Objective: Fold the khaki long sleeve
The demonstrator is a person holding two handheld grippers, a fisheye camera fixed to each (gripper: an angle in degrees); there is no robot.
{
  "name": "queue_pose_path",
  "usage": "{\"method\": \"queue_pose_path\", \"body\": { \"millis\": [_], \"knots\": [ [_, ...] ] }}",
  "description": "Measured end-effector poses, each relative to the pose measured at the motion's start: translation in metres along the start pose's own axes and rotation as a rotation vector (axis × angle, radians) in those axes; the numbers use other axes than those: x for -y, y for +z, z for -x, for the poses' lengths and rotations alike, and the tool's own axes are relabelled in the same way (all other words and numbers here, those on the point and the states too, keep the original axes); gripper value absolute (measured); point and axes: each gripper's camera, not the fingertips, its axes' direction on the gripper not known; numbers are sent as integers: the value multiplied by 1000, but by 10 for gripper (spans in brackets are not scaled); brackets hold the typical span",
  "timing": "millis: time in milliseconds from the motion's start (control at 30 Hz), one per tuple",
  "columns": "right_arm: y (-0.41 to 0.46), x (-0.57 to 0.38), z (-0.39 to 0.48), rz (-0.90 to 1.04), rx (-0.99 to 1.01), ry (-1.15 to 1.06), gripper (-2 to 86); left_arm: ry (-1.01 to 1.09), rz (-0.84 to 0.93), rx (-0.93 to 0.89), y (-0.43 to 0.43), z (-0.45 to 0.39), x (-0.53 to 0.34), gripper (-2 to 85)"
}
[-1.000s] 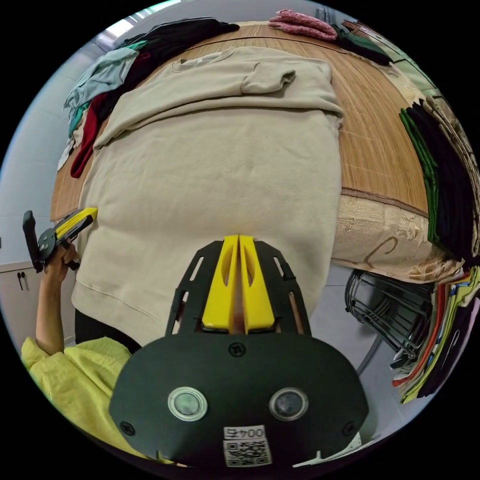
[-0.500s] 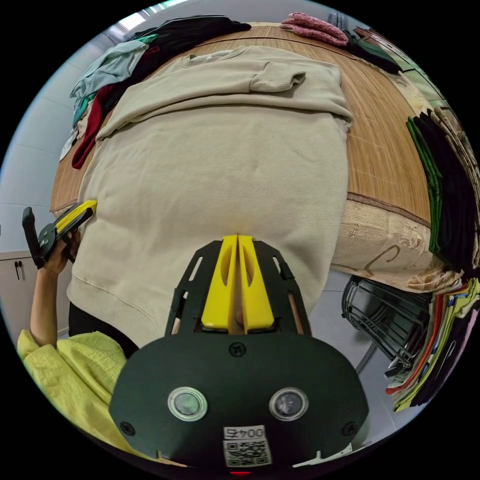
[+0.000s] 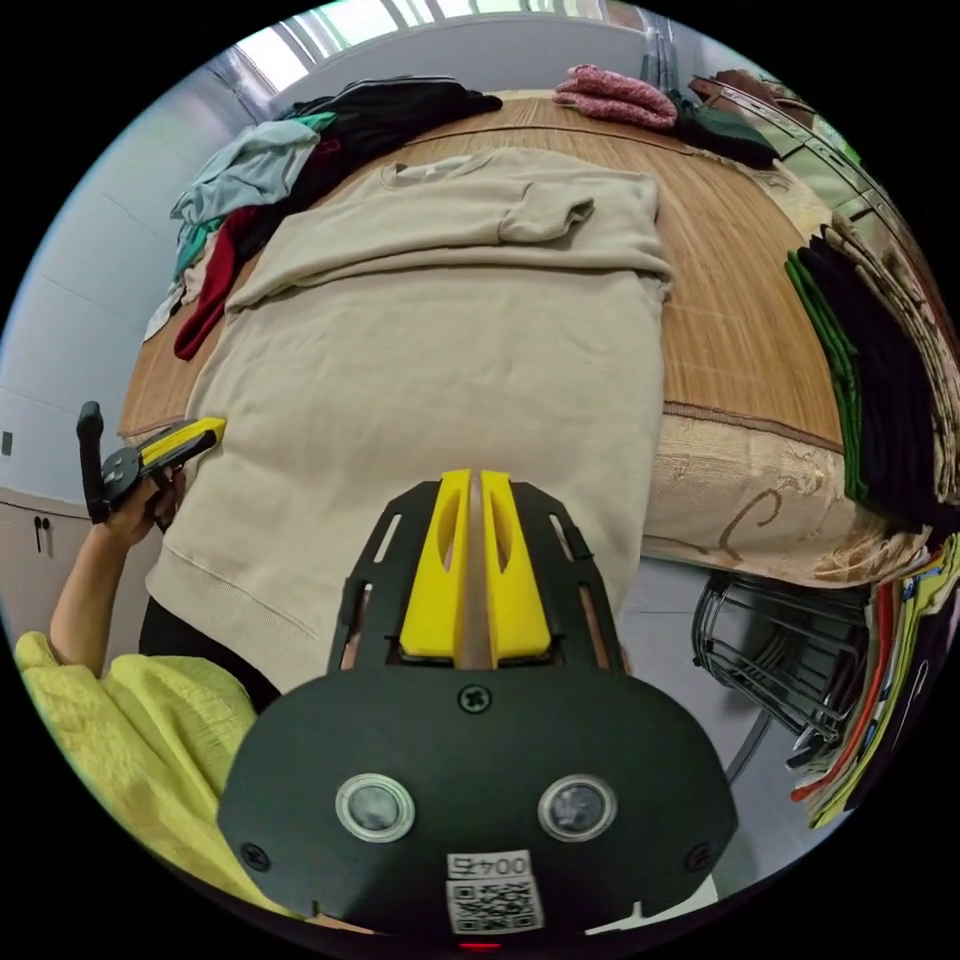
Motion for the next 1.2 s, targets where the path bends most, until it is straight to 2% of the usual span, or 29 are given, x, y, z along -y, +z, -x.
{"method": "queue_pose_path", "body": {
  "millis": [167,267,367,500,633,833,1200],
  "knots": [
    [-41,10,-31,-218,77,109,58,6,21,-2,-2,-3,10,7],
    [-55,33,-65,-283,138,195,77,14,32,9,-4,-7,16,7],
    [-60,59,-100,-313,166,290,56,16,47,12,-5,-10,22,7],
    [-46,89,-116,-248,72,242,45,6,63,6,-7,-11,32,7],
    [-28,111,-95,-195,-115,16,80,13,85,11,-9,-15,42,8],
    [1,138,-85,-112,-221,-101,83,13,111,8,-12,-19,57,9],
    [18,164,-97,-90,-165,-66,77,-9,189,-15,-15,-19,88,9]
  ]
}}
